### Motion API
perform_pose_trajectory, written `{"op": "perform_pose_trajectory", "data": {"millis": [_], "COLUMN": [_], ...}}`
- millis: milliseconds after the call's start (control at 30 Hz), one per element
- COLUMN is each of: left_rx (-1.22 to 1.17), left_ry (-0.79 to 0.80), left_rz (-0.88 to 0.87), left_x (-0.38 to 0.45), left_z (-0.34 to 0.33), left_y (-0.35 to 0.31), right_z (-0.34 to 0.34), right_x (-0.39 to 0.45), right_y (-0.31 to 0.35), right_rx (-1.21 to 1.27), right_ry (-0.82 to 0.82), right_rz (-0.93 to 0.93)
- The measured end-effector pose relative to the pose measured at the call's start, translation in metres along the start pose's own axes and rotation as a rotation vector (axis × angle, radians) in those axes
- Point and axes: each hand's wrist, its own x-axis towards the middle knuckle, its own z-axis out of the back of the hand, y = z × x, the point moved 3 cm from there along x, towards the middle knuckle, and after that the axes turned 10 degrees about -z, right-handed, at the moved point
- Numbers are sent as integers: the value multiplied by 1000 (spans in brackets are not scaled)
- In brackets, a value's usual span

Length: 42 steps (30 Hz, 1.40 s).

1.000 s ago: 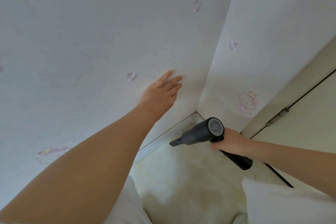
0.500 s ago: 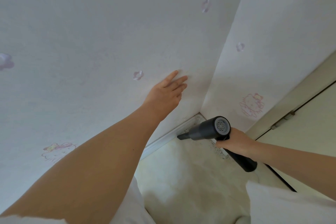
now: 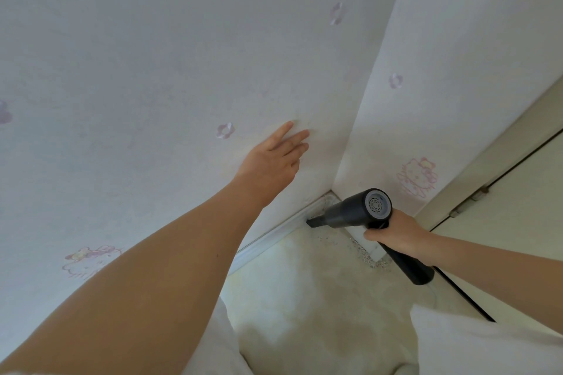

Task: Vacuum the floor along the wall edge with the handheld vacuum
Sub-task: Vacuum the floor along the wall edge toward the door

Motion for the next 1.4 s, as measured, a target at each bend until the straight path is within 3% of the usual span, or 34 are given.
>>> {"op": "perform_pose_trajectory", "data": {"millis": [1400], "left_rx": [212], "left_ry": [-41], "left_rz": [-20], "left_x": [39], "left_z": [-5], "left_y": [-6], "right_z": [7], "right_x": [4], "right_y": [-15], "right_rx": [37], "right_ry": [-86], "right_rz": [56]}}
